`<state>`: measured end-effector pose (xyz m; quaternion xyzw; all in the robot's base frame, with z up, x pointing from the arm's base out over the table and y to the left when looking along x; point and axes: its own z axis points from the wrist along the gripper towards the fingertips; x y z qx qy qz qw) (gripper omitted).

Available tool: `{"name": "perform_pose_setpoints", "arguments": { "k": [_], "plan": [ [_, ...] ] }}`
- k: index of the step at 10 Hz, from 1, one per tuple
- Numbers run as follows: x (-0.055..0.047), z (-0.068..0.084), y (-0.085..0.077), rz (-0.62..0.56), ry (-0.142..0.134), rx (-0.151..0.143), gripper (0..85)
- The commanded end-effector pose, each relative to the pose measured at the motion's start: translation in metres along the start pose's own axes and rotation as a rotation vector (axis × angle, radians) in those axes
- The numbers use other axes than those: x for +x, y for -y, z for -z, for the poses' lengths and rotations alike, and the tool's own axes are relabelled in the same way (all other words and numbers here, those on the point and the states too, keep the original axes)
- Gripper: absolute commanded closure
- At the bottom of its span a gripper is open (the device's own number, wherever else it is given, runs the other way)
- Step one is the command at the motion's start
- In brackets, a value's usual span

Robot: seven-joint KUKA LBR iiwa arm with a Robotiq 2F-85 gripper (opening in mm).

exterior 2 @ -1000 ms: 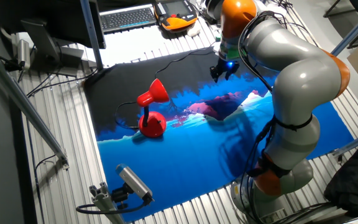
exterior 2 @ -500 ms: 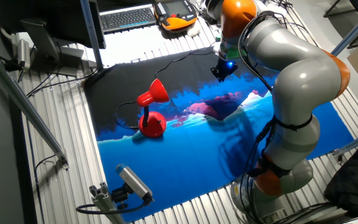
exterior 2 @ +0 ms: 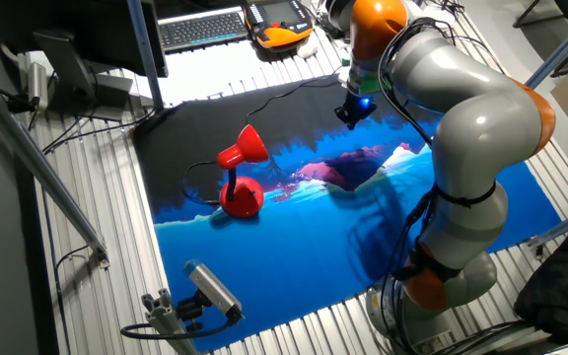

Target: Turn on the desk lamp by pressing the button

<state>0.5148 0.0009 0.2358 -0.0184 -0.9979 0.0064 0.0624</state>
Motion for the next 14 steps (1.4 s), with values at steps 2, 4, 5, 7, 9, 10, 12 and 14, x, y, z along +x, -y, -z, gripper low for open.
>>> {"name": "perform_pose_setpoints", "arguments": {
  "k": [2,4,5,7,9,10,12,14],
  "plan": [
    [0.0,0.0,0.0,0.0,0.0,0.0,85.0],
    [0.0,0.0,0.0,0.011,0.001,0.001,85.0],
    [0.0,0.0,0.0,0.017,-0.003,0.002,85.0],
    [0.0,0.0,0.0,-0.003,0.001,0.0,85.0],
    [0.0,0.0,-0.001,-0.014,0.003,0.0,85.0],
    [0.0,0.003,-0.002,-0.01,0.053,-0.002,85.0],
    [-0.001,0.022,-0.004,-0.072,0.003,-0.102,85.0],
    [-0.001,0.021,-0.004,-0.059,0.025,-0.071,85.0]
  ]
}}
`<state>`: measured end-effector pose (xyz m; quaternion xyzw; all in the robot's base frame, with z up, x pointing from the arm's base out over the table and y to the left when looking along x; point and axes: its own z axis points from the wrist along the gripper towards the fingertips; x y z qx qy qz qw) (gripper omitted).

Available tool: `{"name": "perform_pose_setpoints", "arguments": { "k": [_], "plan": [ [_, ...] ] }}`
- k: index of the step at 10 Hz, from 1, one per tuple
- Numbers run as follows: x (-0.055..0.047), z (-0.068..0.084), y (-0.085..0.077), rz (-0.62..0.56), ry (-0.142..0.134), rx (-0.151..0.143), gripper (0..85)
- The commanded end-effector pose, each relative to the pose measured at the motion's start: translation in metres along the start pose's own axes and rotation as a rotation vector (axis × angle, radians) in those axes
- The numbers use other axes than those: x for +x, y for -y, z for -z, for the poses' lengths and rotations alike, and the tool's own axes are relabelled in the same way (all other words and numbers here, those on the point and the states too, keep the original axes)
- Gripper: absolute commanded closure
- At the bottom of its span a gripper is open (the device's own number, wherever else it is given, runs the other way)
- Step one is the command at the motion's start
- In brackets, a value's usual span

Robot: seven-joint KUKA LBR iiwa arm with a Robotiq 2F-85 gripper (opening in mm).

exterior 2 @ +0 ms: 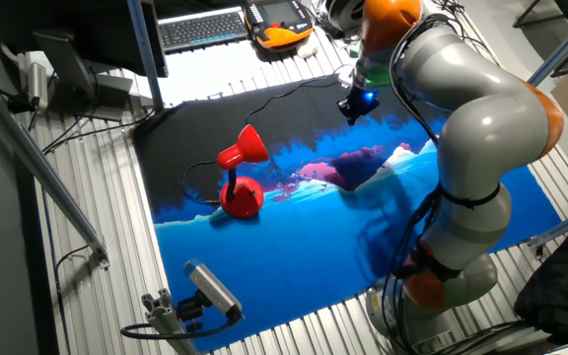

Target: Turn on the desk lamp by pressing the button

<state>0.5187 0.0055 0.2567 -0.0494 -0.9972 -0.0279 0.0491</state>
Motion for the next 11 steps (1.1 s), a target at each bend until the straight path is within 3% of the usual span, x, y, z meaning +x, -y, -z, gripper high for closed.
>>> {"name": "perform_pose_setpoints", "arguments": {
  "k": [1,3,6,7,8,9,10,11],
  "plan": [
    [-0.0001,-0.0003,0.0006,-0.001,0.003,-0.006,85.0],
    [0.0002,-0.0016,0.0024,-0.011,0.008,0.001,85.0],
    [0.0002,-0.0074,0.0023,0.02,0.051,0.008,85.0],
    [0.0002,-0.0074,0.0023,0.027,0.078,0.008,85.0],
    [0.0002,-0.0074,0.0023,0.019,0.08,0.072,85.0],
    [0.0002,-0.0074,0.0023,0.026,0.074,0.082,85.0],
    [0.0002,-0.0074,0.0023,0.018,0.041,0.018,85.0],
    [0.0002,-0.0074,0.0023,0.021,0.014,-0.01,85.0]
  ]
}}
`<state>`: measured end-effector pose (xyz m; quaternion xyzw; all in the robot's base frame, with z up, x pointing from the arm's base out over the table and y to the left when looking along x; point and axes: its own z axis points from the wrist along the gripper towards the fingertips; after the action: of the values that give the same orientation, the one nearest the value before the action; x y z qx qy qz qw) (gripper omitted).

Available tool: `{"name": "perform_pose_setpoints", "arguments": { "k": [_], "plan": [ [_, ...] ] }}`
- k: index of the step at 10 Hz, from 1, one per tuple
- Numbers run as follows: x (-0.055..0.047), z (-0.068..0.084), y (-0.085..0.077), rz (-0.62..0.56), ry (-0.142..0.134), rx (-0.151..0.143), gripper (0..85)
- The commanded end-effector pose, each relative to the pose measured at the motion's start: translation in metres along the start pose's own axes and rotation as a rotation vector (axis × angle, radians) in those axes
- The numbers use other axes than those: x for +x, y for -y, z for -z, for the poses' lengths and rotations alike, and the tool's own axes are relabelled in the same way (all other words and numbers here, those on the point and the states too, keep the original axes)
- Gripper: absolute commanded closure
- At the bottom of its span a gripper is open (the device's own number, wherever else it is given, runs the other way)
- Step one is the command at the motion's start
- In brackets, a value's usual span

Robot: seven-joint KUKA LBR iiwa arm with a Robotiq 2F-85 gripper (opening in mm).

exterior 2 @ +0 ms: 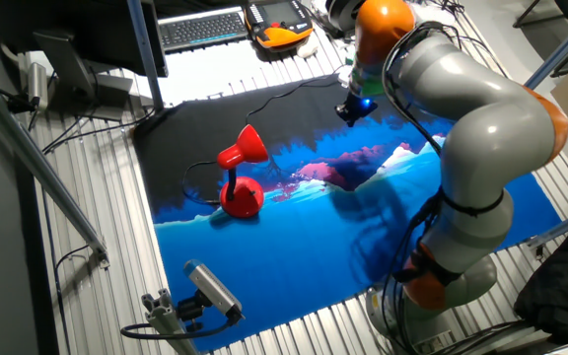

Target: Turn on the desk lamp by pressing the button

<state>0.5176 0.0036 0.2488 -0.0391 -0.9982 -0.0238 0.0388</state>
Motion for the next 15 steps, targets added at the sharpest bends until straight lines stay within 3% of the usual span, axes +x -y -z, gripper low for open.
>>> {"name": "perform_pose_setpoints", "arguments": {
  "k": [1,2,3,5,6,7,8,10,11,12,13,15],
  "plan": [
    [0.0,0.0,0.0,0.005,0.023,-0.018,85.0],
    [0.0,0.0,0.0,0.032,0.054,0.038,85.0],
    [0.0,0.0,0.0,0.045,0.053,0.018,85.0],
    [0.0,0.0,0.0,0.023,0.034,0.05,85.0],
    [0.0,0.0,0.0,0.021,0.053,0.084,85.0],
    [0.0,0.0,0.0,0.01,0.034,0.067,85.0],
    [0.0,0.0,0.0,-0.007,0.003,0.021,85.0],
    [0.0,0.0,-0.002,-0.05,-0.002,0.008,85.0],
    [-0.002,-0.003,-0.008,-0.068,-0.01,-0.037,85.0],
    [-0.003,-0.007,-0.014,-0.099,-0.031,-0.105,85.0],
    [-0.004,-0.012,-0.022,-0.127,-0.066,-0.157,85.0],
    [-0.001,-0.021,-0.037,-0.153,-0.102,-0.191,85.0]
  ]
}}
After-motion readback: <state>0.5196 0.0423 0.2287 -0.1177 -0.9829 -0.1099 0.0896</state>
